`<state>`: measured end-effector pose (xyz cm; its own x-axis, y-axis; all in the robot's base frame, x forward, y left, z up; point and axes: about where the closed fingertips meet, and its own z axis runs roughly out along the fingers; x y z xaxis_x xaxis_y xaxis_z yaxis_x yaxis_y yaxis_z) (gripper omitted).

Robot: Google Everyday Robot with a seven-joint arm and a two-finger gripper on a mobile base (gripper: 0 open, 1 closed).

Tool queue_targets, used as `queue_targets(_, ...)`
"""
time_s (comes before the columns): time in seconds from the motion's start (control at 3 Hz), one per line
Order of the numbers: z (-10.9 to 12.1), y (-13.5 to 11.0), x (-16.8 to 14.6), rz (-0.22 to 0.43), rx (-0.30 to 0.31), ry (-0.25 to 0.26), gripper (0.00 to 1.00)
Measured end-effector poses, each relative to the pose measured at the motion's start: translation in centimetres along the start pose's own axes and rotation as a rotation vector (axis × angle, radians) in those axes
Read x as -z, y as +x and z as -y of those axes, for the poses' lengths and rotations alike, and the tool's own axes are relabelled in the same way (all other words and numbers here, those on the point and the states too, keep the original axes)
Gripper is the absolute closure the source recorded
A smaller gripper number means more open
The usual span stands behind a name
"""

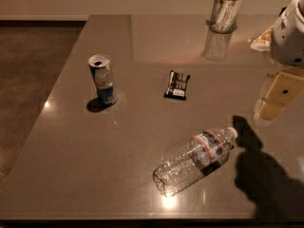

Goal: Move rxbar chocolate near redbull can

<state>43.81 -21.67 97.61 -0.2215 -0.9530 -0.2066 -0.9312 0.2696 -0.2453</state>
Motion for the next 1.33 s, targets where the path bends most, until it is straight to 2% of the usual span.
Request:
queue_targets(0.33,0.0,0.0,0.0,0.0,0.0,0.0,0.0)
queue_targets(0.67,1.4,-0.2,-0.5,0.018,-0.068,-0.016,0.0)
queue_targets(1.0,4.4,-1.7,-2.3,0.09,-0.191,-0.027,0.0)
queue_targets(1.33,6.7,-4.3,-4.7,0.169,-0.314,-0.044,0.0)
